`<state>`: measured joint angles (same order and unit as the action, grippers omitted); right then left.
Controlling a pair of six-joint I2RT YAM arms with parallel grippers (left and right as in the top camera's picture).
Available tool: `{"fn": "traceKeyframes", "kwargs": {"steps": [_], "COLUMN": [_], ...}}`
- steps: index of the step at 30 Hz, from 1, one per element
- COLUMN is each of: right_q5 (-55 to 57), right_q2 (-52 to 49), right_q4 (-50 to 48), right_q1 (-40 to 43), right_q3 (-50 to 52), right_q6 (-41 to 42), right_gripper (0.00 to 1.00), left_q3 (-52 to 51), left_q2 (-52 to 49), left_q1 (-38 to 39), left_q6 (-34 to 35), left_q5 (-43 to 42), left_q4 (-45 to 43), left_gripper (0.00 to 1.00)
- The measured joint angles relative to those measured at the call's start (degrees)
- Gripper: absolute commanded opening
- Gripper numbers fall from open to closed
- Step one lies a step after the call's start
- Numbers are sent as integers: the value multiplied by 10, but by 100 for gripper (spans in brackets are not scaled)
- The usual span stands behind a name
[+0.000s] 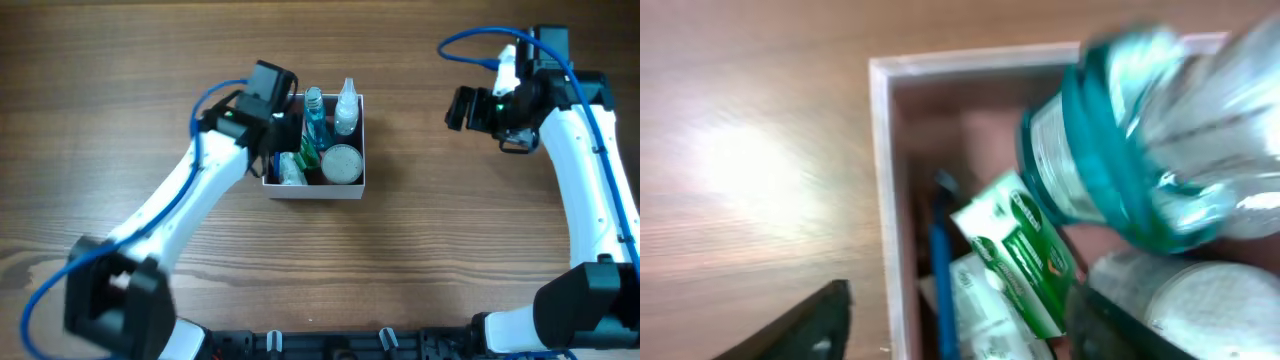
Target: Pack container
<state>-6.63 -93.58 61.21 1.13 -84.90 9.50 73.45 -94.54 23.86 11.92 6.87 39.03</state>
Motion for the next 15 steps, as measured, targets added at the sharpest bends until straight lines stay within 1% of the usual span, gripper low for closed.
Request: {"fn": "traceKeyframes", "kwargs": {"steps": [2,3,7,10,15], "right_q5": [1,4,34,60,76], "right_q2": [0,0,2,3,3], "right_q4": [-26,-44,-114,-163,-215], "right_q1": [-20,-31,-77,-102,-106], "right_q3": [-5,-9,-21,-23,-23], "right_q6": [-5,-6,-8,-9,-10], "right_gripper": [100,100,100,100,99], "left_q3": [0,0,0,0,0], "left_q2": [32,49,92,100,99], "left_q1": [-5,-12,-59,-104,-161], "left_q6": [-6,-7,4,18,30], "left_q5": [19,27,44,53,58], "left_q4": [-3,-7,-26,-44,-53], "left_gripper": [97,100,100,100,100]}}
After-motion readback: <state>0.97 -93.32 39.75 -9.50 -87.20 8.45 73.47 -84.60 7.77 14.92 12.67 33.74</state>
